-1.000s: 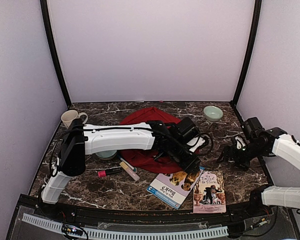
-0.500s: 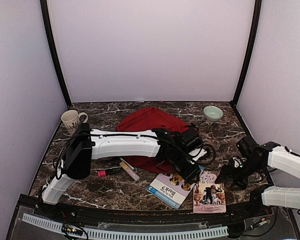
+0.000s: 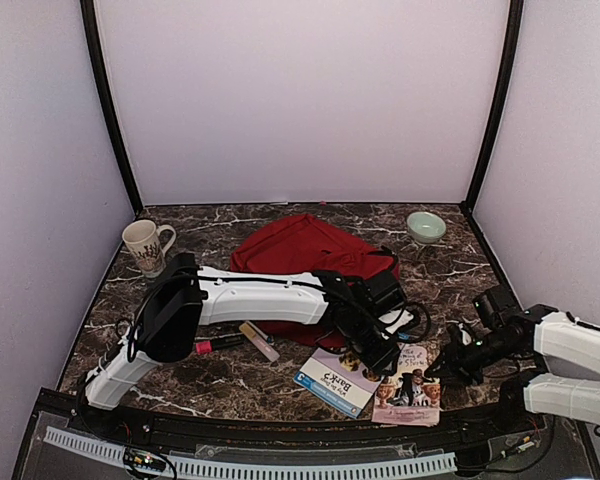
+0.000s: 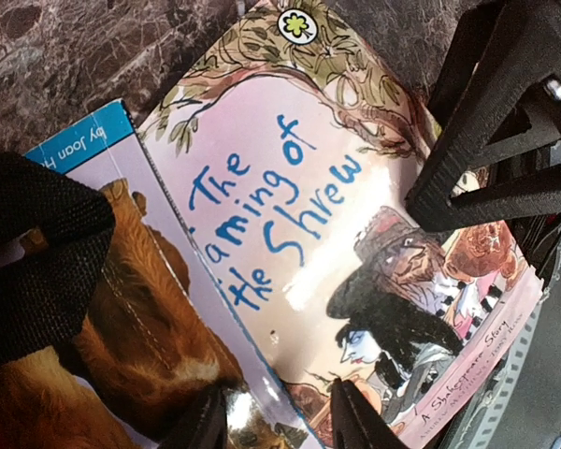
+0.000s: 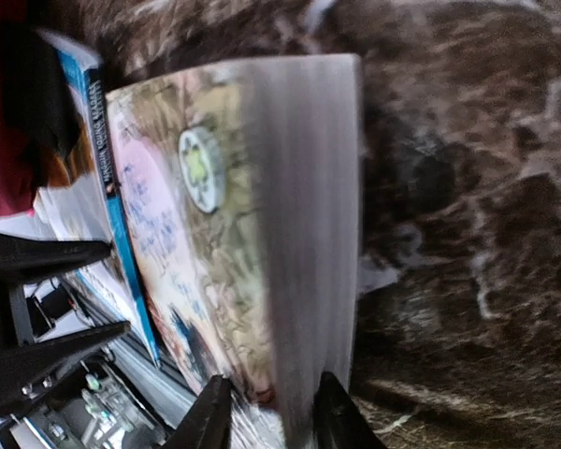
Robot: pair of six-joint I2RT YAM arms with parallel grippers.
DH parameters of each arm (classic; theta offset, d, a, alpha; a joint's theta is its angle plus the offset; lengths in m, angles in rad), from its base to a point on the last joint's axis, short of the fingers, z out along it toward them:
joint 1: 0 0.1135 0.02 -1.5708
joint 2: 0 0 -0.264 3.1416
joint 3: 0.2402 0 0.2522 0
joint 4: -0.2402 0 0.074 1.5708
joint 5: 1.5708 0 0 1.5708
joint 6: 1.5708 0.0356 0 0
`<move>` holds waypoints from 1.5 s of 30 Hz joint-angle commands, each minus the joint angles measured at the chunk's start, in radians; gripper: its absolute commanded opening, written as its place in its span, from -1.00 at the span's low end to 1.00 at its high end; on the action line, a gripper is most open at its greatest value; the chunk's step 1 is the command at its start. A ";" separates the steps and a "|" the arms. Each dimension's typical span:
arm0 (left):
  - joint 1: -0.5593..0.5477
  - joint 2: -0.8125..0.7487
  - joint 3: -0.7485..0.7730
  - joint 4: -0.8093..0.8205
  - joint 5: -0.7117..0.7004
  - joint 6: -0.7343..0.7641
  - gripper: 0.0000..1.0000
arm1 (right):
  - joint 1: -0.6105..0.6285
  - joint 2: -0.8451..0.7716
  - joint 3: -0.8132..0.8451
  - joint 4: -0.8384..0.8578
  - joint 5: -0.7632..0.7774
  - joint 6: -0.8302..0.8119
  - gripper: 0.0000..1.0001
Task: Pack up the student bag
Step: Pick up the book at the corner of the board, then pass from the right arm to the left
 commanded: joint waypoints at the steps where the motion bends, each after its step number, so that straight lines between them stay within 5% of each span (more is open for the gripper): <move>1: -0.003 0.015 -0.022 -0.002 0.020 -0.003 -0.22 | 0.007 -0.049 0.003 0.073 -0.019 0.005 -0.54; 5: -0.003 0.016 -0.022 0.007 0.022 0.000 -0.23 | 0.006 -0.086 0.020 0.075 -0.017 0.014 -1.00; 16: 0.003 -0.117 0.052 -0.051 -0.074 0.039 -0.18 | 0.007 -0.144 0.250 -0.101 0.093 0.020 -1.00; 25: 0.003 -0.366 0.082 -0.094 -0.352 0.046 0.24 | 0.006 -0.080 0.610 -0.245 0.169 -0.070 -1.00; 29: 0.033 -0.482 0.038 -0.060 -0.440 0.120 0.76 | 0.006 -0.045 0.747 -0.216 0.193 -0.135 -1.00; 32: 0.129 -0.567 0.037 -0.035 -0.228 0.146 0.94 | 0.007 -0.035 0.791 -0.089 0.146 -0.137 -1.00; 38: 0.292 -0.751 -0.097 0.012 0.118 0.155 0.95 | 0.011 -0.032 0.783 0.206 0.094 -0.126 -1.00; 45: 0.500 -0.902 -0.320 0.299 0.428 -0.168 0.91 | 0.020 0.032 0.864 0.332 -0.037 -0.309 -1.00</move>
